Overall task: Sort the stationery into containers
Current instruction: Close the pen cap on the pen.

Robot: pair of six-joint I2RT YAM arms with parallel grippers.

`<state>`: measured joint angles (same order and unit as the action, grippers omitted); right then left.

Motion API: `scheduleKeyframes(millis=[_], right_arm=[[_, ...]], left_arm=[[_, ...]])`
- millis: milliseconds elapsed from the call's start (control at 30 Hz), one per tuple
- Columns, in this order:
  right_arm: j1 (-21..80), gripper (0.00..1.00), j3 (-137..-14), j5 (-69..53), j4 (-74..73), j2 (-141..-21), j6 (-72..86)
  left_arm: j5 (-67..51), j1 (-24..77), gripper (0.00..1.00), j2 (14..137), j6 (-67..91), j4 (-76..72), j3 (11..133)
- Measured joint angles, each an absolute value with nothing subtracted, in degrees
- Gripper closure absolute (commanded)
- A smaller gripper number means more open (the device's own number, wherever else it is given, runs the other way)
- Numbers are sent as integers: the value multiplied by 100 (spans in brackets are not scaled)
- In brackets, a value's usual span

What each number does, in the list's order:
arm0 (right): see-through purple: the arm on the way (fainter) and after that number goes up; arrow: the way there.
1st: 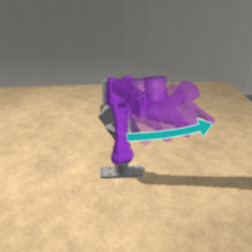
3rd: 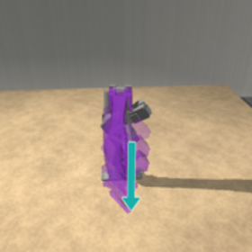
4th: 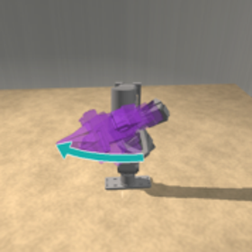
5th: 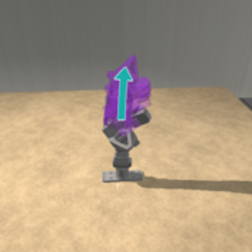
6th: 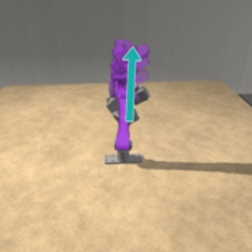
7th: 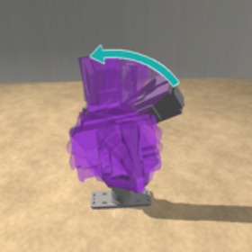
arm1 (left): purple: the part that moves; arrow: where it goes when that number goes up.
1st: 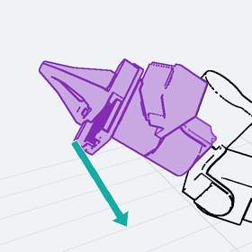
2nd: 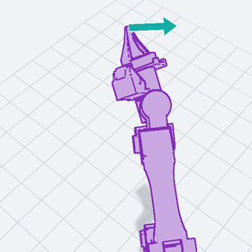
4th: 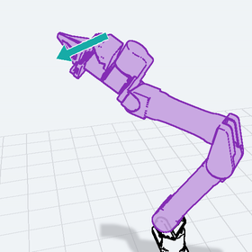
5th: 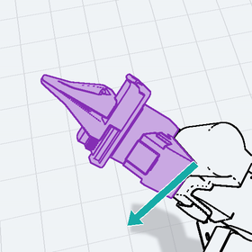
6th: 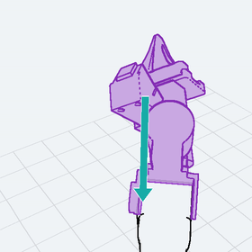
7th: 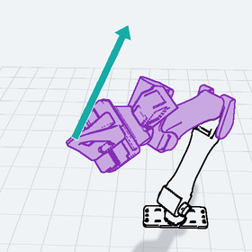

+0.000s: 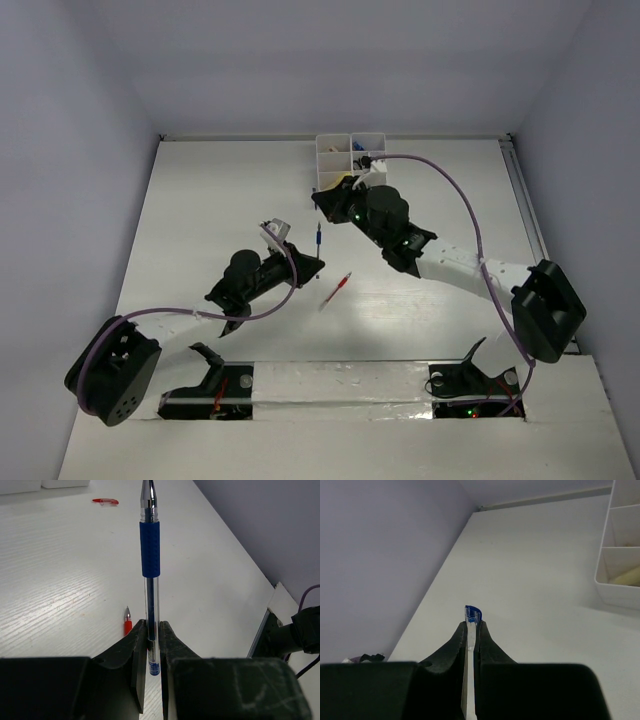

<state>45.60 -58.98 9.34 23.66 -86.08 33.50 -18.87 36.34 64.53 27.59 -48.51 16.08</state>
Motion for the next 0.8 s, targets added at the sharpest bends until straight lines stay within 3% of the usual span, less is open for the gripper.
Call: scheduleKeyframes(millis=[800], right_arm=[[4908, 100, -5170, 934, 3138, -8615, 3444]], left_arm=[[-1420, 3636, 100, 6132, 2749, -4604, 1608]])
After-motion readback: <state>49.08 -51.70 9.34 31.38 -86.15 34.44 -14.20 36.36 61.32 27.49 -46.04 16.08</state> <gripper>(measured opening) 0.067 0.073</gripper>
